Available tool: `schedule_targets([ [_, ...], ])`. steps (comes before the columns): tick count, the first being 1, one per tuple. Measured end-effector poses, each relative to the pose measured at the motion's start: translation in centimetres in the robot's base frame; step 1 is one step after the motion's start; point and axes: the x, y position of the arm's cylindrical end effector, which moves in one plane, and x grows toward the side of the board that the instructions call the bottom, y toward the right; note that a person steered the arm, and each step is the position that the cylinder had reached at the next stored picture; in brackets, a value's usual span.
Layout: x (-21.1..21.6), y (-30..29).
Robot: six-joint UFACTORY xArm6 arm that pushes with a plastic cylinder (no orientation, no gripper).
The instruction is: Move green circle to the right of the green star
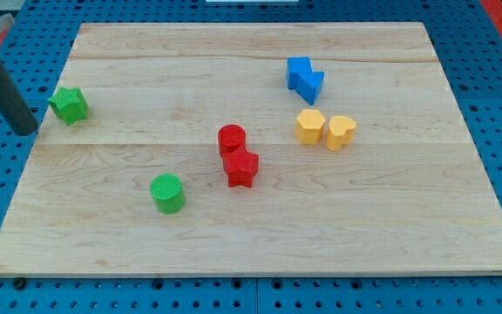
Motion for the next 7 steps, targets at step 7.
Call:
schedule_targets([
  [7, 14.8, 20.6],
])
